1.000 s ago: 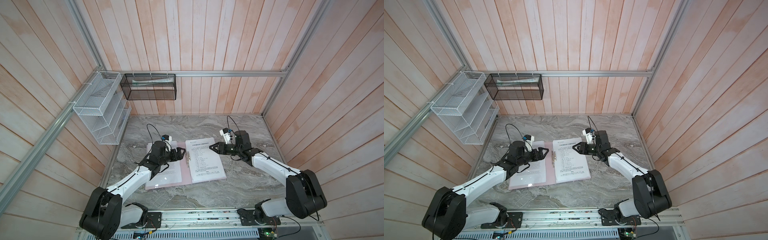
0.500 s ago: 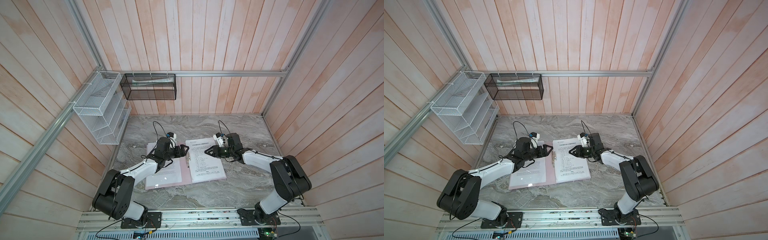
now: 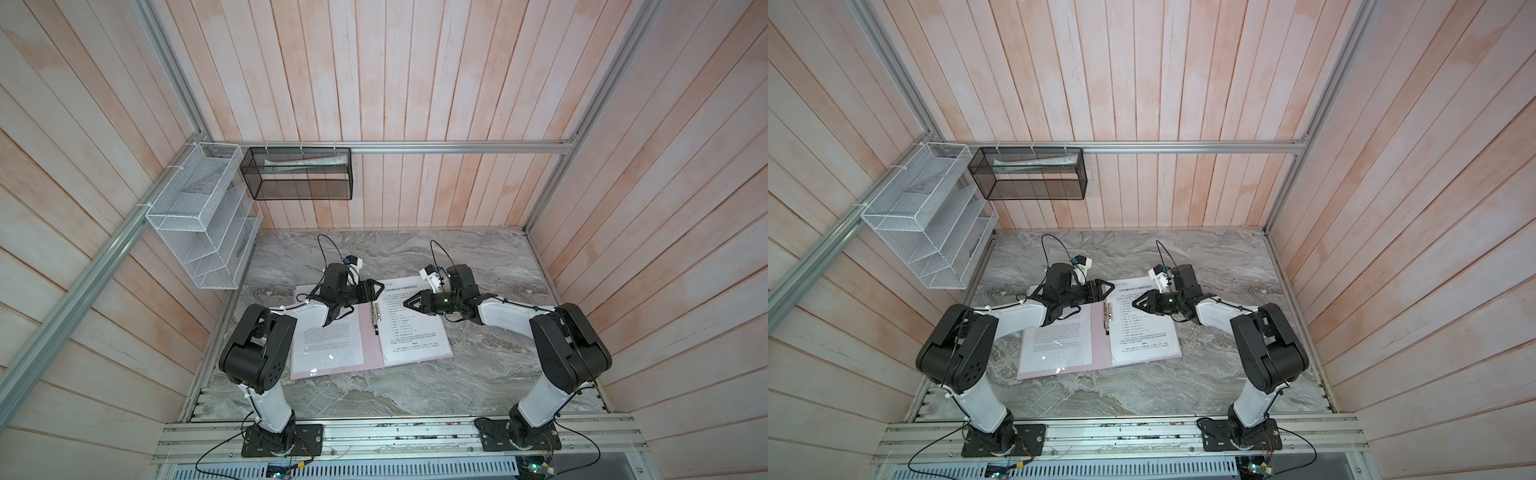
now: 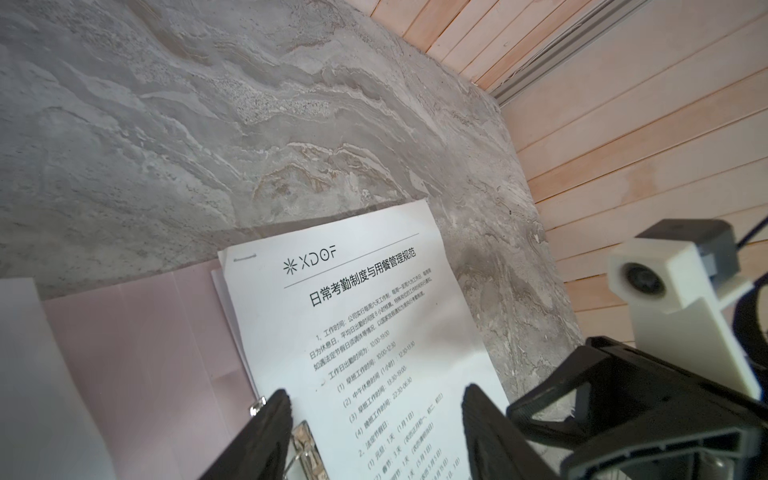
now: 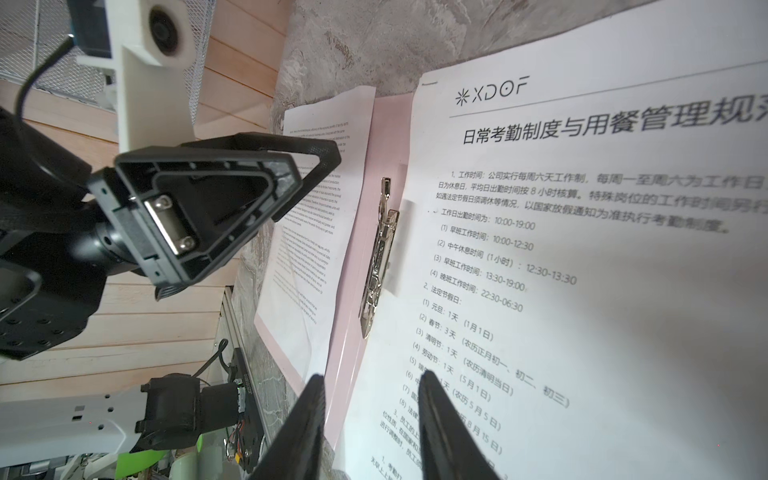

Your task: Put the files into the folder

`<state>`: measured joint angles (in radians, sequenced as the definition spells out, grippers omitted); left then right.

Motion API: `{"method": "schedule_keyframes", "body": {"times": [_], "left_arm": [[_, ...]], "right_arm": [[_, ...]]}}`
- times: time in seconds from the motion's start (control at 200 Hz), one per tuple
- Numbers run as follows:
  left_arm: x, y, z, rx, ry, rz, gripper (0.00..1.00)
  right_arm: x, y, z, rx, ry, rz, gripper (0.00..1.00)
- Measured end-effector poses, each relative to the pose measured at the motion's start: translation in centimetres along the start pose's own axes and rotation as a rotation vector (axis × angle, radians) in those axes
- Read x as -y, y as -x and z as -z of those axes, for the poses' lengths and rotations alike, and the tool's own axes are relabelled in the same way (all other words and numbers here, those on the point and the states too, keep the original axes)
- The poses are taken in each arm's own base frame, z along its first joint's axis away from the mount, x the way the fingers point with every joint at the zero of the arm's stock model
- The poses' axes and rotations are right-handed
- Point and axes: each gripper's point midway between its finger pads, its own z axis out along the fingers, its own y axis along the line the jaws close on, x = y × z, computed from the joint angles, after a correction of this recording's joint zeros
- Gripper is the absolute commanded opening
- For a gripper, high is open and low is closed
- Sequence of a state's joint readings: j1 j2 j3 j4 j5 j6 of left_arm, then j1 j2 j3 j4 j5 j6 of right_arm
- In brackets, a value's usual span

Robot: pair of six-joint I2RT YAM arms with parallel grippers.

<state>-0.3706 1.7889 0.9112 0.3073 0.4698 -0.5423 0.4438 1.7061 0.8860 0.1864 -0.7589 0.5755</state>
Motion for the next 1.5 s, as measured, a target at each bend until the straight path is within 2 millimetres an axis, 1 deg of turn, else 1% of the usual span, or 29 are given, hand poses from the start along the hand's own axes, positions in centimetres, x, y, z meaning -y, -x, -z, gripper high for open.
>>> {"method": "schedule_keyframes", "body": {"times": [0.11, 0.22, 0.42, 0.65, 0.91, 1.266, 1.501], "left_arm": [[-1.1, -0.9, -1.0, -0.029, 0.001, 0.024, 0.64], [-1.6, -1.6, -1.4, -0.047, 0.005, 0.038, 0.64], [-2.1, -1.5, -1.5, -0.042, 0.009, 0.049, 0.64], [-2.7, -1.1, -1.4, -0.027, 0.014, 0.062, 0.64], [-3.4, -1.9, -2.0, -0.046, 0.021, 0.081, 0.64], [-3.6, -2.9, -2.6, -0.076, -0.004, 0.107, 0.64], [-3.0, -2.8, -2.6, -0.08, -0.035, 0.117, 0.63]], "right_arm": [[0.0, -0.1, 0.0, -0.002, -0.002, 0.001, 0.36], [0.2, -0.2, -0.1, -0.006, -0.004, -0.003, 0.36], [0.9, -0.5, -0.5, -0.019, -0.011, -0.018, 0.36], [0.9, -0.6, -0.5, -0.021, -0.011, -0.019, 0.35], [0.9, -0.6, -0.5, -0.022, -0.012, -0.02, 0.35], [1.0, -0.7, -0.6, -0.025, -0.014, -0.02, 0.35], [1.1, -0.7, -0.6, -0.028, -0.015, -0.023, 0.35]]}}
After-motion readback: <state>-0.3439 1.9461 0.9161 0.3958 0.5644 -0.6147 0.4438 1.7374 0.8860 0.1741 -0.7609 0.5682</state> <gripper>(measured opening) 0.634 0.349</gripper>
